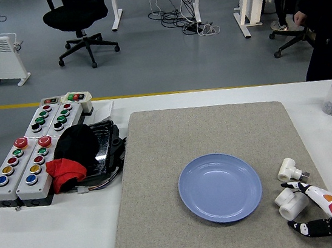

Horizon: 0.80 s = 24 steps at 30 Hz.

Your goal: Pick pipe place plate twice

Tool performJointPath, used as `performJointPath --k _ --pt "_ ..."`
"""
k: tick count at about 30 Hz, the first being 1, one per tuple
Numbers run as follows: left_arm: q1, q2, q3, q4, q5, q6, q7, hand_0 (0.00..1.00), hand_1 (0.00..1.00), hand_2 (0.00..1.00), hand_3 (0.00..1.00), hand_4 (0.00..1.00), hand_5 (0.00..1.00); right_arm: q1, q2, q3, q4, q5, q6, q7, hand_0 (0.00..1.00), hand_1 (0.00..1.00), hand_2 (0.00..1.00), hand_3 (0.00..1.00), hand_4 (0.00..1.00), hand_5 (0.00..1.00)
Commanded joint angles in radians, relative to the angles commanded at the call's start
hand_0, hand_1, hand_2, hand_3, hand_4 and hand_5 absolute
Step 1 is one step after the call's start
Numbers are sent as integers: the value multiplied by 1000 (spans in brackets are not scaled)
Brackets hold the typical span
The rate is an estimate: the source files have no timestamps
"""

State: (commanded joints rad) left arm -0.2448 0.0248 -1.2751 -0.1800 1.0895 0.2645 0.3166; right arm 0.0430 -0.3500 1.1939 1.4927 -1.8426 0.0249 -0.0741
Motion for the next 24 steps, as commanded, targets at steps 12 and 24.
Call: performJointPath --k 12,24 --pt "-1 0 0 0 1 0 0 711 742 718 657 402 998 5 3 -1 3 12 -28 24 397 504 602 719 639 260" --pt "3 0 -5 0 10 -1 3 711 743 718 657 403 998 71 19 -5 40 19 -80 41 383 497 593 708 623 245"
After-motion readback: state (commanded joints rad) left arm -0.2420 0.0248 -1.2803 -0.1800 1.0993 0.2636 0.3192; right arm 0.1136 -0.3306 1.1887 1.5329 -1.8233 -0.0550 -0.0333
